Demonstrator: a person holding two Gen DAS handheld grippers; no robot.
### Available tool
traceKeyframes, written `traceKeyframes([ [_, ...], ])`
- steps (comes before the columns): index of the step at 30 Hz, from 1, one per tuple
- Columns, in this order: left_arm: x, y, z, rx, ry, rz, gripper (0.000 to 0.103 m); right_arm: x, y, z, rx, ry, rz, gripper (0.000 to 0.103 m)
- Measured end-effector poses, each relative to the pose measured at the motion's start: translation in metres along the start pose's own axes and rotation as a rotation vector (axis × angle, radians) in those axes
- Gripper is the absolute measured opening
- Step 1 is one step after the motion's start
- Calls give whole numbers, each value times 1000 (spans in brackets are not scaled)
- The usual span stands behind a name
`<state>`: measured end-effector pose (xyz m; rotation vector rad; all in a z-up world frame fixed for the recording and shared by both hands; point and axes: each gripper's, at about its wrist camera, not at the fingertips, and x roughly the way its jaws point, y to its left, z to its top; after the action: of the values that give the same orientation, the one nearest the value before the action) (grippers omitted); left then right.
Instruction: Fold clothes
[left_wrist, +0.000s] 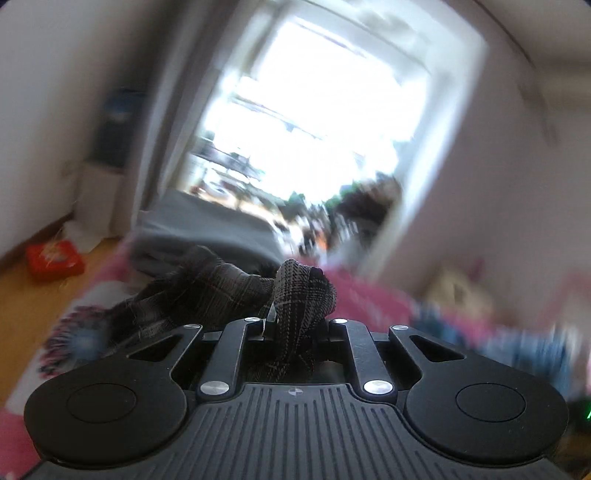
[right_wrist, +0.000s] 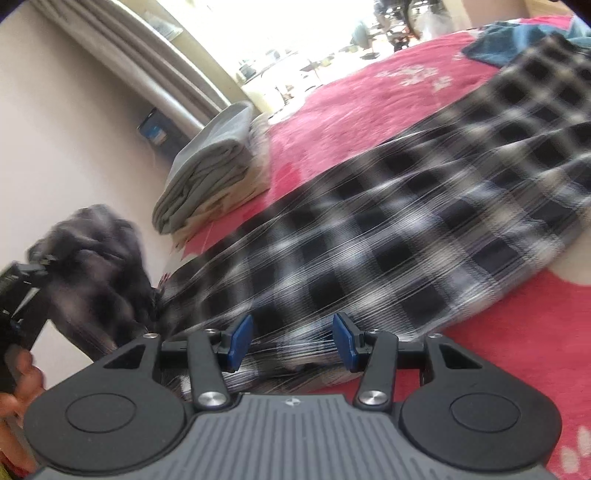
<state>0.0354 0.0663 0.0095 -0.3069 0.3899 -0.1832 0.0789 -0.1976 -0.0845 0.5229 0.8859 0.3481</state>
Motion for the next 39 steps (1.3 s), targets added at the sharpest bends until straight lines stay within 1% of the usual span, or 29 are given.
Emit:
traceKeyframes([
  [2,22,-22,-25,129,75,14,11,-2,-7,1,11,-8,-9,51],
  [4,40,-33,-54,238,173,21,12,-2,-16,2,31,-10,-22,51],
  [7,39,-40,-79,318,254,15,20,-1,-26,4,55,-10,-31,51],
  [9,32,-40,-75,339,257,-24,38,0,-29,7,57,-11,-29,51],
  [12,15,-37,-53,312,264,-115,51,3,-25,15,38,-19,5,52],
  [14,2,-33,-42,271,265,-178,54,7,-19,23,21,-24,48,52],
  [16,-8,-27,-32,214,261,-208,55,11,-6,31,-23,-25,104,52],
  [18,-10,-17,-28,166,254,-199,55,18,9,37,-77,-10,158,52],
  [20,-3,-5,-27,137,261,-149,55,28,27,42,-141,27,205,52],
  [21,1,1,-29,131,280,-120,54,34,37,43,-176,42,219,52],
  [23,9,11,-34,126,320,-69,54,49,56,47,-263,70,232,52],
  [25,12,17,-39,118,344,-57,54,68,70,55,-305,98,230,52],
  [27,12,20,-43,119,356,-58,54,91,77,66,-310,135,220,52],
  [30,9,21,-49,134,362,-57,54,124,84,80,-297,214,233,53],
  [32,8,22,-51,140,363,-61,53,143,84,82,-278,279,243,57],
  [34,6,25,-50,139,361,-74,53,163,83,83,-259,345,253,58],
  [37,5,32,-49,127,362,-95,53,172,83,83,-237,377,314,58],
  [39,6,37,-50,117,369,-106,53,174,84,83,-234,390,340,55],
])
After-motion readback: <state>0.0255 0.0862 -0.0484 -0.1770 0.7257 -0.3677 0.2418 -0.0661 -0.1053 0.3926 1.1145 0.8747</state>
